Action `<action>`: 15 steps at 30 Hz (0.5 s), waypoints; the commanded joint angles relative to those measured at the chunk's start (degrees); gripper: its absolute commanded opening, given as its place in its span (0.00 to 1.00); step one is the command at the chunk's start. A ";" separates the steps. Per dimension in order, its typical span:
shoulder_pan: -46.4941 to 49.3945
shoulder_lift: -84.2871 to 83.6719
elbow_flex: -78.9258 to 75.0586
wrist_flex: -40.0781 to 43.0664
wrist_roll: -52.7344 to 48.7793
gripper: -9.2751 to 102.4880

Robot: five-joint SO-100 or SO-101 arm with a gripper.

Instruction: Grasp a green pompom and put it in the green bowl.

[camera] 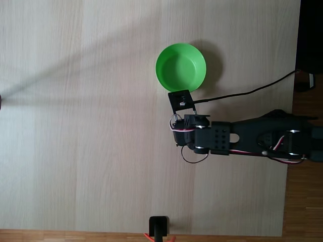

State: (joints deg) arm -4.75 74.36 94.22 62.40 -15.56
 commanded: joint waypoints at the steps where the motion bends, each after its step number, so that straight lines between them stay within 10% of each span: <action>1: 1.67 7.21 -1.32 0.00 -0.35 0.09; 15: 20.13 19.16 -8.09 7.29 -6.42 0.09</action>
State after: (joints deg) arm 12.22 90.88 89.56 69.35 -19.86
